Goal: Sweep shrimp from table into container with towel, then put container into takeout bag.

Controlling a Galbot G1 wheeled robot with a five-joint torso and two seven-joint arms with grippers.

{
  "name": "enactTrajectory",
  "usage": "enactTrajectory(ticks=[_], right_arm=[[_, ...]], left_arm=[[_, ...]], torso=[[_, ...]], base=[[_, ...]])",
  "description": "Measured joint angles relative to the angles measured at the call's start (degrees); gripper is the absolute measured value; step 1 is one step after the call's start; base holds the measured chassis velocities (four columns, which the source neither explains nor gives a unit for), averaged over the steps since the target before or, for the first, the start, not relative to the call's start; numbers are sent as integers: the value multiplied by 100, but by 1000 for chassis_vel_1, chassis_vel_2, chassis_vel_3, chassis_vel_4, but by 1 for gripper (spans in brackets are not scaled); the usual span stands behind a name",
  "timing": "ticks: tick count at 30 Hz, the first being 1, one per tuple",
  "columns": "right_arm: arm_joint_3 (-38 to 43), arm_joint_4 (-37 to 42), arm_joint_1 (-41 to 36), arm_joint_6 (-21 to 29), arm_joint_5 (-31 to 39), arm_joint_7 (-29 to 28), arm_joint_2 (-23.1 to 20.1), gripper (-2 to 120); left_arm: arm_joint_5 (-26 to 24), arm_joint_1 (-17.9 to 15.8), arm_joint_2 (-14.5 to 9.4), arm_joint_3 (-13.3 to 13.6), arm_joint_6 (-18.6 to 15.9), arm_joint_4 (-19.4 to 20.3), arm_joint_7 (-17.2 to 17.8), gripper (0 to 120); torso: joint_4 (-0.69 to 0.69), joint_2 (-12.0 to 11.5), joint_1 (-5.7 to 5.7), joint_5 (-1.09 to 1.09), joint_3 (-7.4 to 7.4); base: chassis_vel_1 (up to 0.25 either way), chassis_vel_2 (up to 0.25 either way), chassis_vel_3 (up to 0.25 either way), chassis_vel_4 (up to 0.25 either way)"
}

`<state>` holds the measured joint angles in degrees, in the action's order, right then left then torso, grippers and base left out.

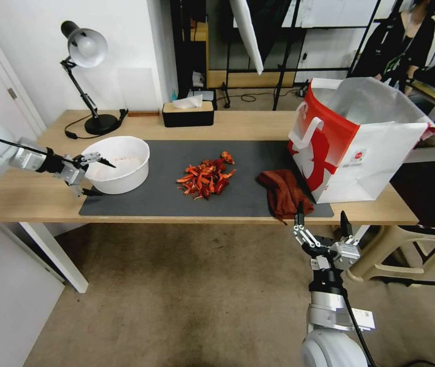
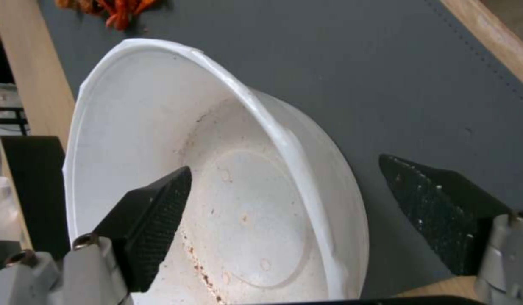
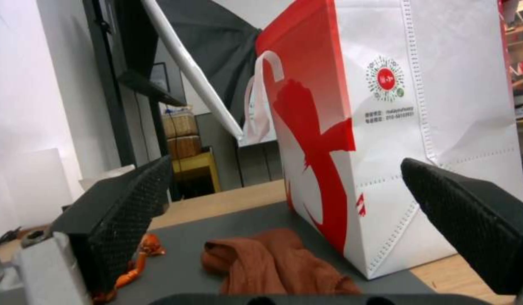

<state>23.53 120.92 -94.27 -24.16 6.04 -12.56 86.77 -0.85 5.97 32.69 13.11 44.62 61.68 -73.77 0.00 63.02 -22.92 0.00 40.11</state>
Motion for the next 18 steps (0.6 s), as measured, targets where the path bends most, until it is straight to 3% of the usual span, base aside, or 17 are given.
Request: enactTrajectory(ticks=[8,10,12,18], right_arm=[[-9,0,-2,-3,-15,-2,20,100],[-10,0,-1,-4,-16,-3,21,100],[-10,0,1,-6,-18,-3,24,100],[-12,2,11,-7,-22,-6,38,100]], left_arm=[[121,-113,47,118,47,-1,-91,75],[126,-123,52,132,50,-1,-104,72],[140,-141,65,152,56,0,-147,59],[189,-147,103,165,100,-23,-188,50]], torso=[[0,0,0,0,-1],[0,0,0,0,-1],[0,0,0,0,-1],[1,0,0,0,-1]], base=[[0,0,0,0],[0,0,0,0],[0,0,0,0],[0,0,0,0]])
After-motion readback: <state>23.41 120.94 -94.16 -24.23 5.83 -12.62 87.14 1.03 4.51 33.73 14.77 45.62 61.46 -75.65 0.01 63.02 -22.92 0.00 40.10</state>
